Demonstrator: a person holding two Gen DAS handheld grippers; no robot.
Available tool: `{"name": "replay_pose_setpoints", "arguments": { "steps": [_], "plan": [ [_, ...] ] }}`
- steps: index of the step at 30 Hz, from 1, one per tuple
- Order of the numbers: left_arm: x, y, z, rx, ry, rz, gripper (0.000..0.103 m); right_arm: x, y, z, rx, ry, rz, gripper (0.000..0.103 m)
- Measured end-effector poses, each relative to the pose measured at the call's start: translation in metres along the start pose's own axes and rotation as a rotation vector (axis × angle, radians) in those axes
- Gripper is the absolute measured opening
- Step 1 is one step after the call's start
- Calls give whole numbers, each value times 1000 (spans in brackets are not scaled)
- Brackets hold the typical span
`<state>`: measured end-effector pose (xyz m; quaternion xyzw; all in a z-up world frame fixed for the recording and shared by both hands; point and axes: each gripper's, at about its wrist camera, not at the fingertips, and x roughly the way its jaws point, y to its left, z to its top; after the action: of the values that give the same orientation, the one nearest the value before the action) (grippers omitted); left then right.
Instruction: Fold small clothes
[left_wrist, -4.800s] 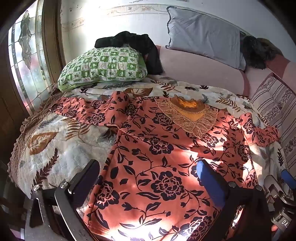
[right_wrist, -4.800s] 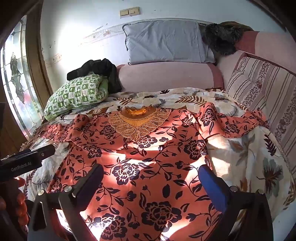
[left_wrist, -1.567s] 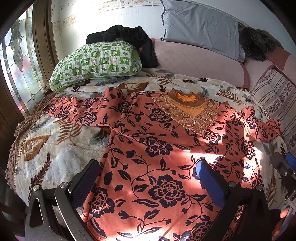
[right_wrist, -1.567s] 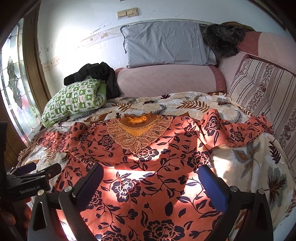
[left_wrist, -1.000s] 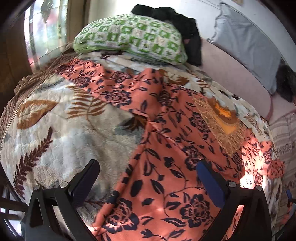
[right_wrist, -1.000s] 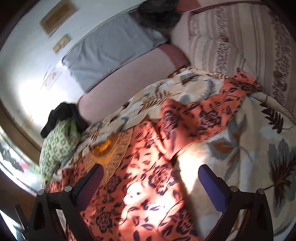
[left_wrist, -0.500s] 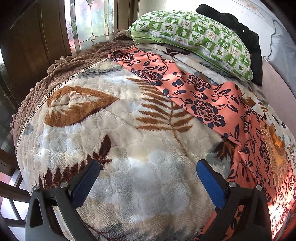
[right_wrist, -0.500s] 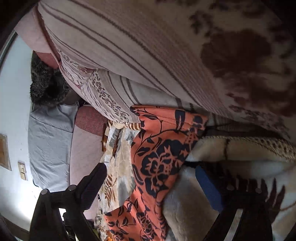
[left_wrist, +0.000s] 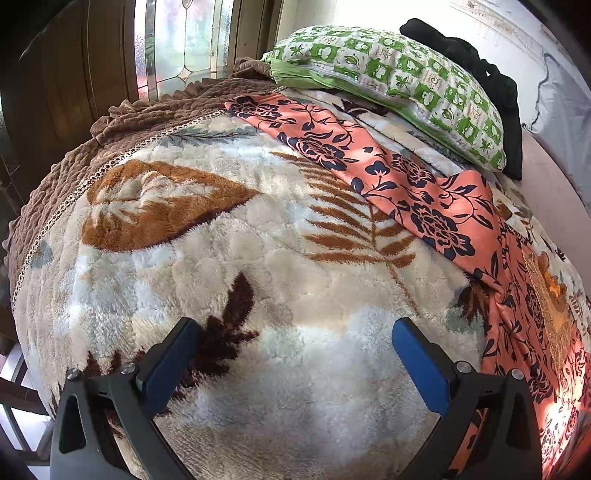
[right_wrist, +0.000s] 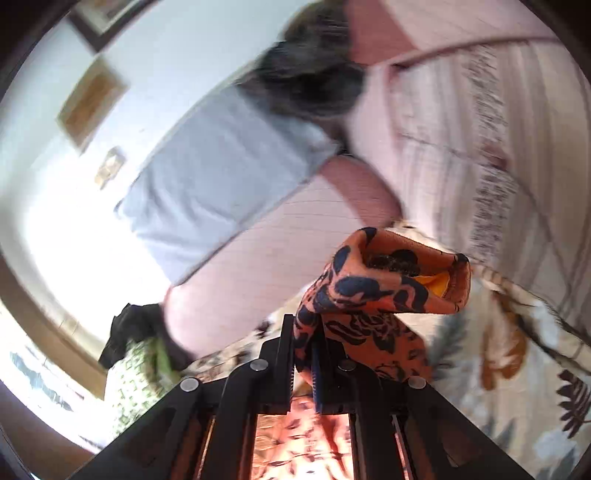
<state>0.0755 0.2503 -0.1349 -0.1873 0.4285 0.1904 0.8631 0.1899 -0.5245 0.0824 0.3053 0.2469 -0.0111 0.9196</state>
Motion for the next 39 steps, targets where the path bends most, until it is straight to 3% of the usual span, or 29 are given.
{"name": "replay_pose_setpoints", "arguments": {
  "steps": [4,7,9,10,11,13,15,19,24,27,28,29,30,31,36,39],
  "plan": [
    [-4,10,-2,-11,-17,-39,103,19,150,-64,-172,67,225,8],
    [-4,16,0,-49,-25,-67,103,56,227,-140,-261,186,297,10],
    [-4,16,0,-47,-25,-72,103,92,251,-204,-310,322,295,30],
    [-5,16,0,-44,-26,-73,103,112,254,-237,-338,389,258,83],
    [-5,16,-1,-42,-26,-75,103,129,250,-270,-359,447,200,103],
    [-6,17,-1,-44,-26,-85,103,158,228,-322,-370,574,129,103],
    [-7,19,0,-51,-29,-94,103,154,194,-349,-313,641,97,103],
    [-8,15,-1,-44,-39,-83,103,114,155,-324,-232,559,94,103],
    [-5,7,-5,3,-34,-53,103,84,108,-234,-100,410,119,103],
    [0,7,-5,2,-32,-33,103,102,54,-195,58,380,124,103],
    [1,6,-5,8,-32,-25,103,112,25,-192,111,389,70,103],
    [1,5,-6,19,-31,-15,103,124,-9,-195,179,429,-40,102],
    [2,3,-7,31,-32,-7,103,133,-35,-199,285,478,-50,98],
    [2,2,-7,38,-32,-1,103,128,-41,-193,328,445,12,98],
    [6,-6,-9,71,-36,56,103,114,-2,-151,231,378,173,99],
    [8,-5,-8,72,-28,60,103,142,-1,-134,181,361,174,103]
  ]
}}
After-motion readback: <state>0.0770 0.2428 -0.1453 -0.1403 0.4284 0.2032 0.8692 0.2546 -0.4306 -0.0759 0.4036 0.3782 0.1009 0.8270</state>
